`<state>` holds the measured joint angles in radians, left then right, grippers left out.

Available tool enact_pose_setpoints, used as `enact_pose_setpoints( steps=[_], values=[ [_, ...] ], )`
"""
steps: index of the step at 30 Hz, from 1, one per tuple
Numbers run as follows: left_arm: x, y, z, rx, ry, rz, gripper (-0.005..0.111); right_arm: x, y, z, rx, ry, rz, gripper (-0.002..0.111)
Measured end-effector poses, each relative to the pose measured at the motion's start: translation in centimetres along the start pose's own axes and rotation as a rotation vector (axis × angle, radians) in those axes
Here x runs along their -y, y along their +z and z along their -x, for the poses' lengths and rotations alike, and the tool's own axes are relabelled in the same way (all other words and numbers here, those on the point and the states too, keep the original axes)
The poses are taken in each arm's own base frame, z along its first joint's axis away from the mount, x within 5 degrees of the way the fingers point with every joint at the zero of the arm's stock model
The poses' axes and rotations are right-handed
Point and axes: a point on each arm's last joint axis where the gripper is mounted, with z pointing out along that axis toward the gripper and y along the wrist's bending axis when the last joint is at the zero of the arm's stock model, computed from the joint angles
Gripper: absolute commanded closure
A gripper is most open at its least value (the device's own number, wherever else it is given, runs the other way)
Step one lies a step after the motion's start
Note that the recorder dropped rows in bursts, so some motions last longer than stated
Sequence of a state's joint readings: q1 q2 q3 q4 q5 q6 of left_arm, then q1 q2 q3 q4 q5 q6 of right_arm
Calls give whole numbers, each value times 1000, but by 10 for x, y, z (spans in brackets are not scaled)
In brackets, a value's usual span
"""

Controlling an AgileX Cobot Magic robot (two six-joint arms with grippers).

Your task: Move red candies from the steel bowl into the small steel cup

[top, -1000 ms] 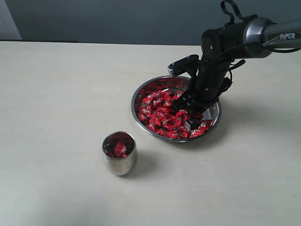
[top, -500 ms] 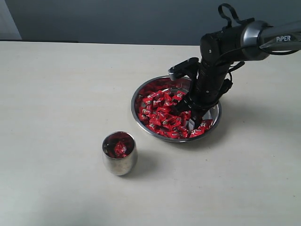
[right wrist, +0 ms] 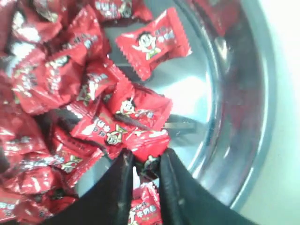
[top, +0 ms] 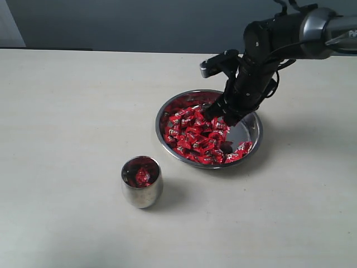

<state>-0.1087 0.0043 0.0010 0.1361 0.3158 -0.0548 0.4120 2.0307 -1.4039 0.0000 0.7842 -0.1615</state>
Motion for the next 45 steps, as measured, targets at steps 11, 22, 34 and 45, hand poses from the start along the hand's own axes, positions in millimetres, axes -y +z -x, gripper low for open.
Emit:
enact_pose_setpoints(
  steps=[11, 22, 34, 45],
  values=[
    [0, 0, 0, 0, 0, 0, 106, -20, -58, 4, 131, -10, 203, 109],
    [0, 0, 0, 0, 0, 0, 106, -84, -84, -1, 136, -247, 474, 109],
    [0, 0, 0, 0, 0, 0, 106, -139, -81, -10, 80, -432, 495, 109],
    [0, 0, 0, 0, 0, 0, 106, -146, -55, -10, 21, -426, 501, 87]
  ],
)
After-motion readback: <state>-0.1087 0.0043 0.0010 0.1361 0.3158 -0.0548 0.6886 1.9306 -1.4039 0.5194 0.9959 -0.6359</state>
